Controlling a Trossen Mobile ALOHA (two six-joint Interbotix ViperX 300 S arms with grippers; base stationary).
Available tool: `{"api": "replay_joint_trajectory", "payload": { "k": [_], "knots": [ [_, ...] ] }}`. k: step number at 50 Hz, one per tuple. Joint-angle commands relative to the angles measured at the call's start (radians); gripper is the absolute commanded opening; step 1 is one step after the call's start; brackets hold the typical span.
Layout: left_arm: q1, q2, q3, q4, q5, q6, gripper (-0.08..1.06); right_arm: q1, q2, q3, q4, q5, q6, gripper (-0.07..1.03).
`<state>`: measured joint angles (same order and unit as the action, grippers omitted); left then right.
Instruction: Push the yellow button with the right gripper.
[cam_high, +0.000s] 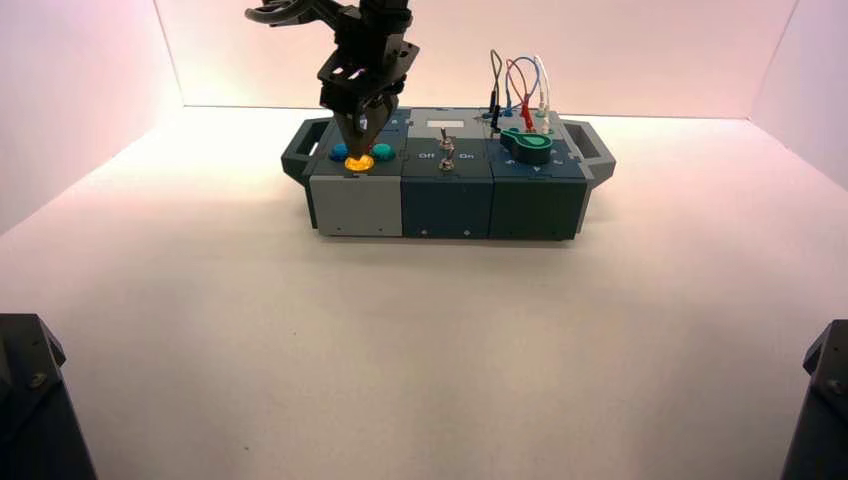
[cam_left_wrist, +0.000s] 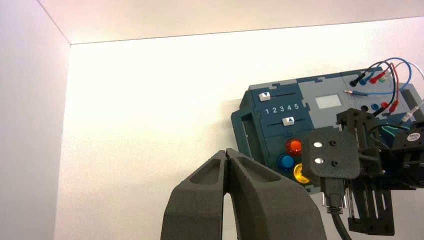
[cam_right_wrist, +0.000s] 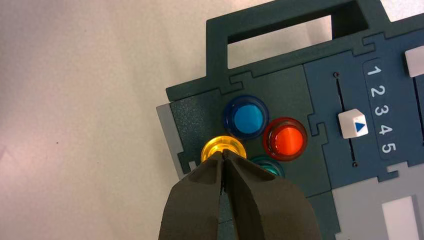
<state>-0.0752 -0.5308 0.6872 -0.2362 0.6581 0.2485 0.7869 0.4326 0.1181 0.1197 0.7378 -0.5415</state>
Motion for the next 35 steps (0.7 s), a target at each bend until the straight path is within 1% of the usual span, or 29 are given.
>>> {"api": "replay_joint_trajectory", "payload": {
  "k": [1,4,20,35],
  "knots": [
    [0.005,-0.011,-0.012,-0.002,-0.009,0.006,-0.03,-0.003,-0.058,-0.023,-0.002,0.005,-0.005,-0.02],
    [0.005,-0.011,-0.014,-0.003,-0.008,0.005,-0.03,-0.005,-0.074,-0.028,-0.009,0.023,-0.003,-0.02],
    [0.005,-0.008,-0.012,-0.005,-0.009,0.005,-0.03,-0.003,-0.097,-0.029,-0.026,0.054,0.0,-0.02],
    [0.005,-0.005,-0.012,-0.006,-0.009,0.006,-0.03,-0.011,-0.126,-0.02,-0.044,0.101,0.005,-0.02]
  ]
}}
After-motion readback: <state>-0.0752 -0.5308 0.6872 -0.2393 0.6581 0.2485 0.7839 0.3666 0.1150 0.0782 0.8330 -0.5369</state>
